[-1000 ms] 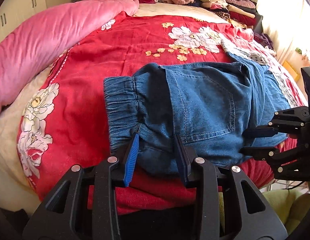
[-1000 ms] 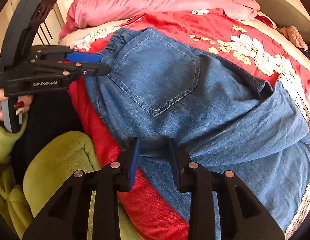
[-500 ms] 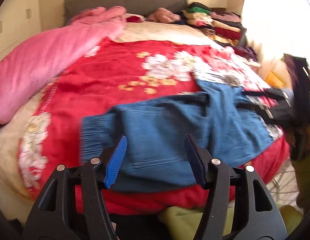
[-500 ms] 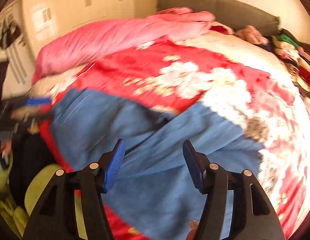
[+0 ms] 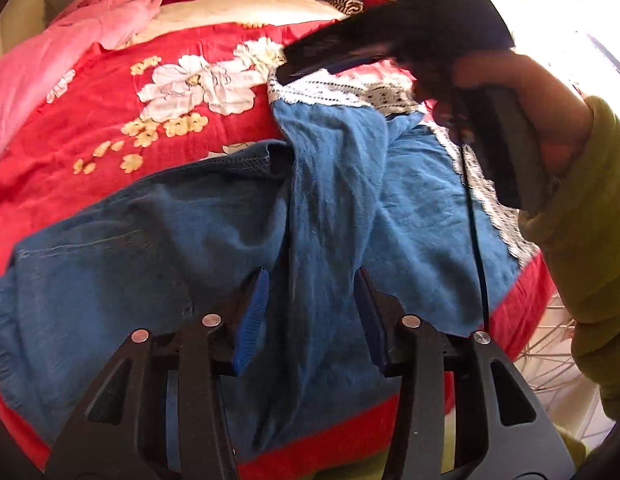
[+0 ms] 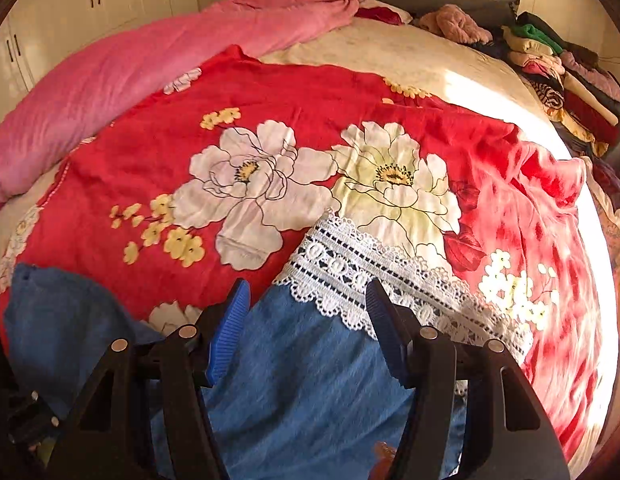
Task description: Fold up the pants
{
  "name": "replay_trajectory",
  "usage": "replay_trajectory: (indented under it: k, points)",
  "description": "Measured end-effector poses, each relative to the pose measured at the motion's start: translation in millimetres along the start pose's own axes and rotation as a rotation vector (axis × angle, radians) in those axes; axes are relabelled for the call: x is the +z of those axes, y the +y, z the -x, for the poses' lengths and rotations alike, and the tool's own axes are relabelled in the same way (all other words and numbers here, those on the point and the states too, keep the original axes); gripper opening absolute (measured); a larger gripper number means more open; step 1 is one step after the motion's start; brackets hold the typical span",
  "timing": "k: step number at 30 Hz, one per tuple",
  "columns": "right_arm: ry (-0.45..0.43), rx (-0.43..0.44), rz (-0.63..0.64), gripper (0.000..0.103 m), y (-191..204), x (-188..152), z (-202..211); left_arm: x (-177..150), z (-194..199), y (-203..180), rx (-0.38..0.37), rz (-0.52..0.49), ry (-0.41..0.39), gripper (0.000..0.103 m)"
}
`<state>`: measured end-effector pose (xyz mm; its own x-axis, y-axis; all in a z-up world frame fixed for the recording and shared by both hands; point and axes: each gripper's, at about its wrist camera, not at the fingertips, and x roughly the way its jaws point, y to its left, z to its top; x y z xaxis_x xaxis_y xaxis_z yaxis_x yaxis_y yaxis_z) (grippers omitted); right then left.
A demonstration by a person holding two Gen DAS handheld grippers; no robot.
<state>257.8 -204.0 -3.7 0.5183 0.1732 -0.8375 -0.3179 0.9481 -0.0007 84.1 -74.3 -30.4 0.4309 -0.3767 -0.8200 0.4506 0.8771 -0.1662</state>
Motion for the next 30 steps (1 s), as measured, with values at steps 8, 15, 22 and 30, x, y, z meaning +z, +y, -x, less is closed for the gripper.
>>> replay_trajectory:
  k: [8,15,22,30]
  points:
    - [0.055,-0.064,-0.118,0.055,-12.3,19.9,-55.7,-9.6,-18.2,-6.7,0.019,-0.043,0.013,0.003]
    - [-0.042,-0.030,-0.153,0.009,-41.0,3.5,-16.8,-9.4,-14.0,-2.2,-0.016,-0.028,0.001,0.003]
    - [-0.156,-0.023,-0.232,0.009,-80.5,-43.9,67.7,-12.1,-6.7,-6.3,-0.013,-0.040,-0.016,0.003]
    - [-0.210,-0.037,-0.288,0.009,-102.6,-126.2,142.7,-10.7,7.1,-7.9,0.011,-0.064,-0.065,0.000]
